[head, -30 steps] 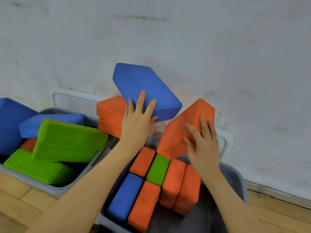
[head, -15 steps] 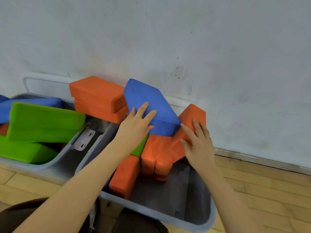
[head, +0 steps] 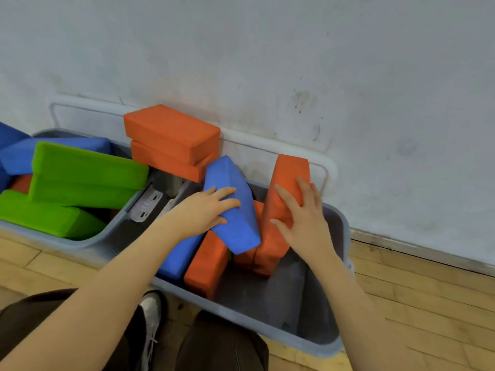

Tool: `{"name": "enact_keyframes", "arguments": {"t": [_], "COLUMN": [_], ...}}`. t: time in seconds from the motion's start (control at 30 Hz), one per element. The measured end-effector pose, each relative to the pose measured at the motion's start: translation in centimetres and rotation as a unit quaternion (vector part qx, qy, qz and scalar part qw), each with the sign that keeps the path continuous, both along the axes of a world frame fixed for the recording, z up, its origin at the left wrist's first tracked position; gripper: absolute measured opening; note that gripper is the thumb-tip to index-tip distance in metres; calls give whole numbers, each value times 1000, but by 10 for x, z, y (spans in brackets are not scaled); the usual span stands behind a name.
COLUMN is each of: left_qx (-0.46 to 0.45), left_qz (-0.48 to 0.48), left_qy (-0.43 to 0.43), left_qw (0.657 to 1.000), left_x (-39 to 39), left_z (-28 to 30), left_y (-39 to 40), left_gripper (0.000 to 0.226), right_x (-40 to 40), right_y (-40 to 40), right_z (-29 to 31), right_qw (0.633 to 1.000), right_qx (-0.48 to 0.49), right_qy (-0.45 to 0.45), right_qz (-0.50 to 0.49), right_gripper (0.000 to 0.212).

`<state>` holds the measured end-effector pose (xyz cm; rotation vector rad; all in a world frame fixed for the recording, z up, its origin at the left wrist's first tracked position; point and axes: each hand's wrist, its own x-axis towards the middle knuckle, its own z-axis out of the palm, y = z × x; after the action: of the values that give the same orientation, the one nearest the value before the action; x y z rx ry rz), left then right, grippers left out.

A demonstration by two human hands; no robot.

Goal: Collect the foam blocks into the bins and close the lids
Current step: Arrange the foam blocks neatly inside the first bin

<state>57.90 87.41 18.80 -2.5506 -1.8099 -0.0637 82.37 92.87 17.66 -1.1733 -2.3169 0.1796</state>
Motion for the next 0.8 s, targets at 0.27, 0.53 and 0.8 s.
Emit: {"name": "enact_keyframes", "arguments": {"t": [0.27, 0.53, 0.8], "left_qx": [97, 16, 68], "left_qz": [101, 165, 140], "left_qy": [-92, -362, -358], "left_qw": [986, 917, 921], "left_x": [23, 60, 70], "left_z": [-2, -33, 18], "left_y": [8, -3, -16], "left_gripper": [61, 58, 54], "right_x": [1, -5, 9], "right_y": [-3, 1, -24], "right_z": [0, -2, 12], "right_qw": [999, 995, 995], "right_qx": [-25, -60, 29], "right_qy": [32, 76, 94], "right_qz": [-10, 9, -22], "right_gripper": [74, 71, 65]}}
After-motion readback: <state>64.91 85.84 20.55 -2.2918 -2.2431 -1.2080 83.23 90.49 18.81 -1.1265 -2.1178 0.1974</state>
